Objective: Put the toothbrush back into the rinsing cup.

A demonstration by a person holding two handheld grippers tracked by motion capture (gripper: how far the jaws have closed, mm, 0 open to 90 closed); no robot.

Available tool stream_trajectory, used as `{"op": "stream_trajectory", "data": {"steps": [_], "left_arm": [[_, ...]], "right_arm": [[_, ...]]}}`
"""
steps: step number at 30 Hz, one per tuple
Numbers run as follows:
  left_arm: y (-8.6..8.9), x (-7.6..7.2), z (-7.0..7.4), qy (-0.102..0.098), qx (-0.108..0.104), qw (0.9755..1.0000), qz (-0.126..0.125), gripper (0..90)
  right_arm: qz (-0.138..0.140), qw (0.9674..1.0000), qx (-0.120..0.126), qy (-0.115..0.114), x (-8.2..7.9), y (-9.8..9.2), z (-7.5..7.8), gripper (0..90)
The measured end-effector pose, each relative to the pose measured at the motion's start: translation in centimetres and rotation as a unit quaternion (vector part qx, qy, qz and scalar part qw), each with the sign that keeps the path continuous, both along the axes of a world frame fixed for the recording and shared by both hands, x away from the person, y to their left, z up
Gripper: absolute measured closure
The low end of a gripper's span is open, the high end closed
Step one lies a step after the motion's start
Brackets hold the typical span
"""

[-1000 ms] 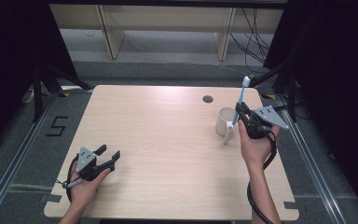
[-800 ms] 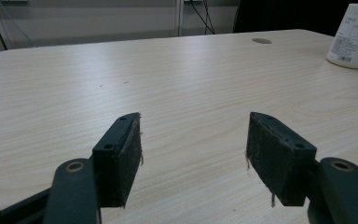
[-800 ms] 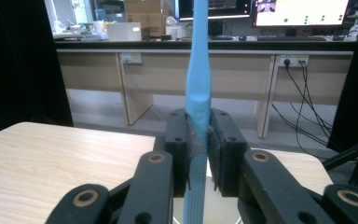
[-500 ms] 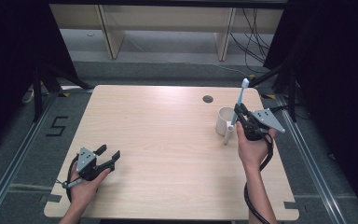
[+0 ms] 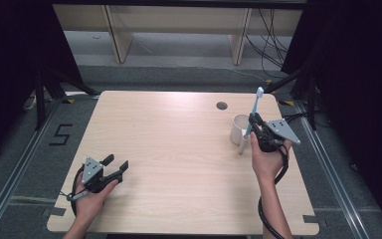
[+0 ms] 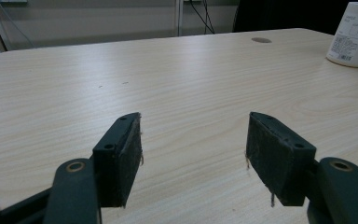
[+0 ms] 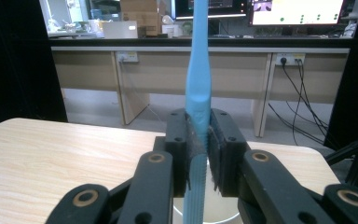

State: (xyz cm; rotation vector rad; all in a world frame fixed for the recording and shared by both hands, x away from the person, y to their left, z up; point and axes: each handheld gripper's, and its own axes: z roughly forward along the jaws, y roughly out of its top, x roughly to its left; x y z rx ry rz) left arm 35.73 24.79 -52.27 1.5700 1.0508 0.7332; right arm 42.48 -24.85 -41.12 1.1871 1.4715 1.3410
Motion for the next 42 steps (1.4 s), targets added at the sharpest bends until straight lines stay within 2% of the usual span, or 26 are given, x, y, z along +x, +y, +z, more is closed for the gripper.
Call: {"op": "stream_trajectory", "data": {"steps": [2,5,10,13,19,22,23,33,42], "left_arm": [[0.0,0.0,0.0,0.001,-0.001,1.0,0.001,35.1],[0.0,0.0,0.0,0.0,-0.003,1.0,0.001,35.1],[0.0,0.0,0.0,0.0,-0.002,1.0,0.0,35.2],[0.0,0.0,0.0,0.001,-0.002,1.0,0.0,35.1],[0.0,0.0,0.0,0.001,-0.001,1.0,0.0,35.2],[0.0,0.0,0.0,0.0,-0.001,1.0,0.0,35.2],[0.0,0.0,0.0,0.0,-0.001,1.0,0.0,35.2],[0.0,0.0,0.0,0.001,-0.001,1.0,-0.001,35.2],[0.0,0.0,0.0,0.001,-0.001,1.0,-0.001,35.3]], "right_arm": [[0.005,1.0,0.005,0.001,0.0,0.1,0.0,79.4],[-0.003,1.0,-0.004,0.002,-0.1,0.2,-0.1,79.4],[-0.003,1.0,0.003,0.004,-0.1,0.2,-0.3,79.3],[-0.004,1.0,-0.003,0.001,-0.1,0.2,-0.5,79.4],[-0.003,1.0,0.005,0.006,-0.1,0.1,-0.8,79.4],[-0.005,1.0,-0.002,0.007,-0.2,0.1,-0.9,79.4],[-0.006,0.9999,0.004,0.011,-0.2,0.2,-0.9,79.3],[-0.008,0.9999,-0.012,0.001,0.0,0.2,-1.3,79.3],[-0.006,0.9999,-0.009,0.001,0.0,0.3,-1.8,79.3]]}}
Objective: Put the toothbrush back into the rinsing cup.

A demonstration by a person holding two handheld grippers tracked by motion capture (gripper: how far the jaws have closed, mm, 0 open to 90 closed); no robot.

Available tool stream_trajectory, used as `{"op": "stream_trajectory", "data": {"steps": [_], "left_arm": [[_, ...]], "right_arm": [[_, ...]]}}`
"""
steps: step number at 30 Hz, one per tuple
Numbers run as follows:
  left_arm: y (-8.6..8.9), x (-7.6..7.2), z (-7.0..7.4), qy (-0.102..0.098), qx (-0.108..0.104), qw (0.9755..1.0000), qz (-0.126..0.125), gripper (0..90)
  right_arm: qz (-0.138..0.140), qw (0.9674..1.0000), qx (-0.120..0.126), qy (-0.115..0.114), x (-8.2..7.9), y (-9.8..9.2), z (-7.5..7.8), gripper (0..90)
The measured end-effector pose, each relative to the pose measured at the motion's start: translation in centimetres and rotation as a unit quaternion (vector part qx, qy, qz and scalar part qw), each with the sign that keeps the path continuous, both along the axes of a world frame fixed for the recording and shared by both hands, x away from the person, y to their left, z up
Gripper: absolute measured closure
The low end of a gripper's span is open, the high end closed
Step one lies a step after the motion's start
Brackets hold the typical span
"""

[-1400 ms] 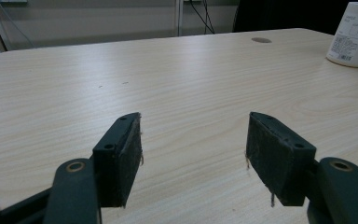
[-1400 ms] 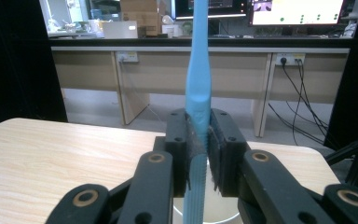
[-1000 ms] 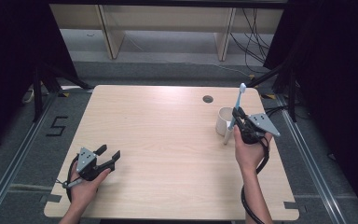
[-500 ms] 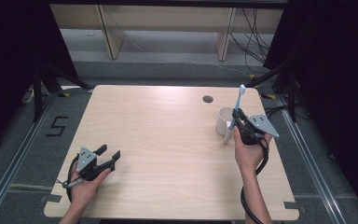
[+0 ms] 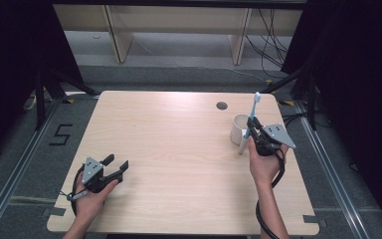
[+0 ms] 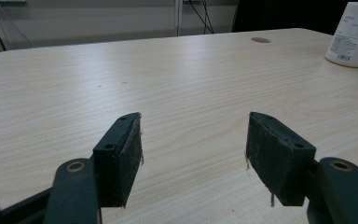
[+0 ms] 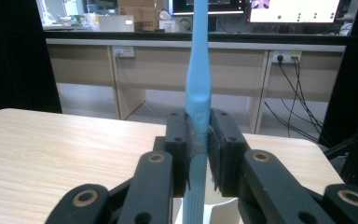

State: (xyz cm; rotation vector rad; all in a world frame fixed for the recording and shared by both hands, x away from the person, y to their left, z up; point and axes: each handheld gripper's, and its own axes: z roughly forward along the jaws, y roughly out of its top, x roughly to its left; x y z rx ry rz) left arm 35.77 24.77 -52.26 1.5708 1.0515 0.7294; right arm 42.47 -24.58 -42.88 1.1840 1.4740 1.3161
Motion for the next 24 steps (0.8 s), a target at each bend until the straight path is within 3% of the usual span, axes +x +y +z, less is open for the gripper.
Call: {"op": "stream_trajectory", "data": {"steps": [24], "left_arm": [[0.0,0.0,0.0,0.0,0.0,1.0,-0.001,35.3]], "right_arm": [[-0.002,0.9999,-0.003,0.014,-0.1,0.2,-1.1,79.0]]}}
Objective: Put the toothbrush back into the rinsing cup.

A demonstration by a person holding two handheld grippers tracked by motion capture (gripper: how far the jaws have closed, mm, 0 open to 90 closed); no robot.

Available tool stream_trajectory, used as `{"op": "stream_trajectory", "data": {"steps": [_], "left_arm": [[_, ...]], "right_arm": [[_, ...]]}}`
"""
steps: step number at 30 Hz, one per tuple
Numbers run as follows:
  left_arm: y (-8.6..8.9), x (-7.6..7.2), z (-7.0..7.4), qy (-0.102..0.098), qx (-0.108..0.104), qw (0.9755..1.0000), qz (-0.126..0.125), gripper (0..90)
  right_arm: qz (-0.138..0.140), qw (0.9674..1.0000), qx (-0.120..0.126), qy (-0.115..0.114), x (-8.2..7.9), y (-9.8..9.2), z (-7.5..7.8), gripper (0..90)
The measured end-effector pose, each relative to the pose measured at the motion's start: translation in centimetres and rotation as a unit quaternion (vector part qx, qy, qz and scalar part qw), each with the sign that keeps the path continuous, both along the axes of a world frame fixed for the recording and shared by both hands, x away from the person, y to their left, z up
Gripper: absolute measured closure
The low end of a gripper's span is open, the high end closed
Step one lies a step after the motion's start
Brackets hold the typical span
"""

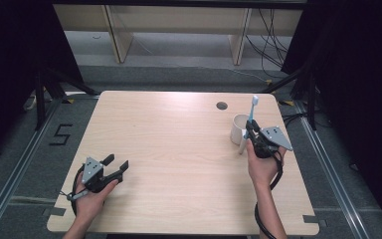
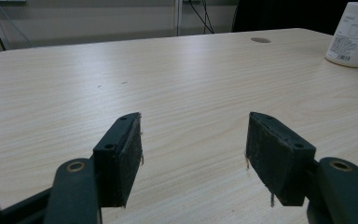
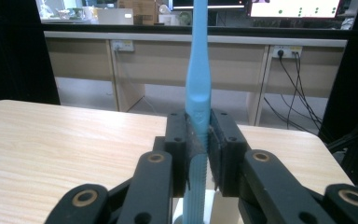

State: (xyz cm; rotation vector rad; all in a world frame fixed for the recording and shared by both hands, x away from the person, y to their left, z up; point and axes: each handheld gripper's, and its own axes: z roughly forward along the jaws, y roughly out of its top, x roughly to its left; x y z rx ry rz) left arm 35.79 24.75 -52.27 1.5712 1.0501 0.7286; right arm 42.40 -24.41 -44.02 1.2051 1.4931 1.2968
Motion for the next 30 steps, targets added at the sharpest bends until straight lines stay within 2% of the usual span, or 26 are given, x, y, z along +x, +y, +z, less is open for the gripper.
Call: {"op": "stream_trajectory", "data": {"steps": [2,3,4,7,9,14,22,26,28,30], "left_arm": [[0.0,0.0,0.0,0.0,0.0,1.0,0.0,35.3],[0.0,0.0,0.0,0.0,0.0,1.0,0.0,35.3],[0.0,0.0,0.0,0.0,0.0,1.0,0.0,35.3],[0.0,0.0,0.0,0.0,0.0,1.0,0.0,35.4],[0.0,0.0,0.0,0.0,0.001,1.0,-0.001,35.4],[0.0,0.0,0.0,0.0,0.0,1.0,0.0,35.4],[0.0,0.0,0.0,0.0,0.0,1.0,0.0,35.4],[0.0,0.0,0.0,0.0,0.0,1.0,0.0,35.4],[0.0,0.0,0.0,0.0,0.001,1.0,-0.001,35.4],[0.0,0.0,0.0,0.0,0.001,1.0,-0.001,35.4]], "right_arm": [[-0.001,1.0,-0.001,-0.002,0.0,0.0,-0.2,79.0],[-0.003,1.0,0.006,0.004,-0.1,0.1,-0.2,79.0],[-0.001,1.0,-0.003,0.001,0.0,-0.1,-0.3,79.0],[0.001,1.0,0.008,0.005,0.0,0.0,-0.5,79.0],[-0.002,1.0,-0.004,0.008,-0.1,-0.2,-0.6,79.0],[0.001,1.0,-0.001,0.007,-0.1,0.0,-0.7,78.9],[0.009,0.9998,-0.013,0.014,-0.1,0.0,-1.2,77.3],[-0.002,0.9996,-0.02,0.017,-0.5,-0.1,-1.4,68.4],[0.003,0.9996,-0.021,0.018,-0.5,-0.2,-1.6,64.2],[-0.003,0.9993,-0.031,0.021,-0.6,-0.3,-1.7,60.1]]}}
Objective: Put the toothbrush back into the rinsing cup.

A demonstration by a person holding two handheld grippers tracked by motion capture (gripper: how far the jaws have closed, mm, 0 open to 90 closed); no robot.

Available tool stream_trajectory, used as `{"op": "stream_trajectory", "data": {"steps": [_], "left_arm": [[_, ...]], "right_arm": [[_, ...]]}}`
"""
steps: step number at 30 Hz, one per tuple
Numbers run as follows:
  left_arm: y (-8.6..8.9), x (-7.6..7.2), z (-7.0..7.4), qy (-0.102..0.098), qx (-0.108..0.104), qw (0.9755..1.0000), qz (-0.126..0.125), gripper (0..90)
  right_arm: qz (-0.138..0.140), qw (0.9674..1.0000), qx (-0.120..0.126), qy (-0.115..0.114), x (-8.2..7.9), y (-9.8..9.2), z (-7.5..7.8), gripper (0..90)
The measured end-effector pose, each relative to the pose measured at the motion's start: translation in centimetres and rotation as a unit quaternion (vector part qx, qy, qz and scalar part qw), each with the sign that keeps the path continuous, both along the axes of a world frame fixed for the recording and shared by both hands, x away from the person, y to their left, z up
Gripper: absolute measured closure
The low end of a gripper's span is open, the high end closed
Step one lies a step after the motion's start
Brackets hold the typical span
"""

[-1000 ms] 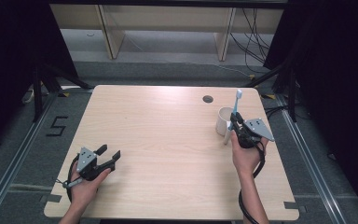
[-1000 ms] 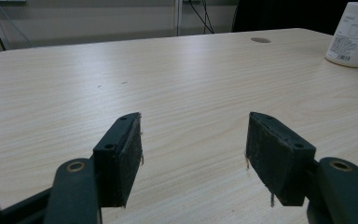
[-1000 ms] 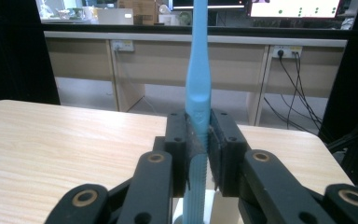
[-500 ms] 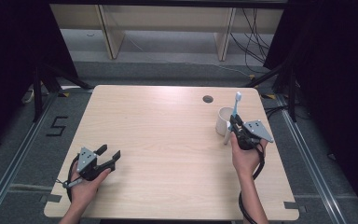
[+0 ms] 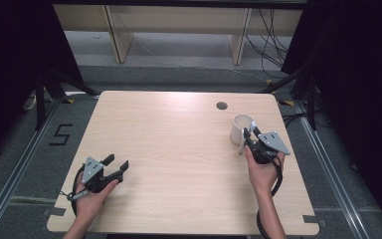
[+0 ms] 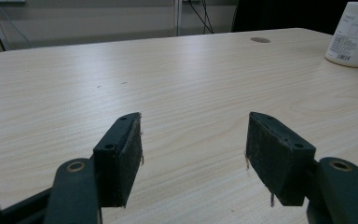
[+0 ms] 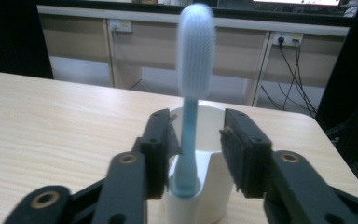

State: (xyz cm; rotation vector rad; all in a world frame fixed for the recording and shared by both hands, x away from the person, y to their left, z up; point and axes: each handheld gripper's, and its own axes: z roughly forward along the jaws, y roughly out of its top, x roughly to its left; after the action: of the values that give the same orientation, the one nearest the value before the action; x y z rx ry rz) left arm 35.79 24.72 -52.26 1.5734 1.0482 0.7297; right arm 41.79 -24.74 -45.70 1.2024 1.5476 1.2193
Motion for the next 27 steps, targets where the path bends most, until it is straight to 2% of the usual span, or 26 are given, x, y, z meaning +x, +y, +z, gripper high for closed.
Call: {"op": "stream_trajectory", "data": {"steps": [5,9,11,15,16,18,19,20,23,24,27], "left_arm": [[0.0,0.0,0.0,0.0,0.001,1.0,0.0,35.4],[0.0,0.0,0.0,0.0,0.001,1.0,0.0,35.4],[0.0,0.0,0.0,0.0,-0.001,1.0,0.0,35.4],[0.0,0.0,0.0,-0.001,-0.002,1.0,0.0,35.3],[0.1,0.0,0.0,-0.002,-0.006,1.0,0.0,35.3],[0.1,0.0,0.0,0.0,-0.005,1.0,0.002,35.3],[0.1,0.0,0.0,0.001,-0.004,1.0,0.001,35.3],[0.1,0.0,0.0,0.001,-0.004,1.0,0.001,35.3],[0.0,0.0,0.0,-0.001,-0.001,1.0,0.0,35.3],[0.0,0.0,0.0,-0.001,-0.003,1.0,0.001,35.3],[0.1,0.0,0.0,-0.002,-0.003,1.0,-0.001,35.3]], "right_arm": [[0.004,0.9999,0.003,0.014,-0.2,-0.1,-0.2,52.1],[0.001,0.9998,0.003,0.021,-0.6,-0.2,-0.3,49.1],[0.008,0.9997,-0.011,0.021,-0.6,-0.4,-0.3,48.4],[0.011,0.9994,0.001,0.033,-1.0,-0.2,-0.3,47.6],[0.018,0.9993,-0.012,0.031,-1.2,-0.4,-0.3,47.4],[0.02,0.9993,-0.008,0.03,-1.3,-0.3,-0.2,47.3],[0.019,0.999,-0.004,0.041,-1.7,-0.3,-0.1,46.8],[0.019,0.999,-0.004,0.041,-1.7,-0.3,-0.1,46.8],[0.027,0.9985,-0.008,0.046,-2.2,-0.5,-0.1,46.1],[0.026,0.9984,-0.017,0.048,-2.5,-0.7,-0.2,45.9],[0.03,0.9978,-0.018,0.057,-2.8,-0.9,-0.3,45.8]]}}
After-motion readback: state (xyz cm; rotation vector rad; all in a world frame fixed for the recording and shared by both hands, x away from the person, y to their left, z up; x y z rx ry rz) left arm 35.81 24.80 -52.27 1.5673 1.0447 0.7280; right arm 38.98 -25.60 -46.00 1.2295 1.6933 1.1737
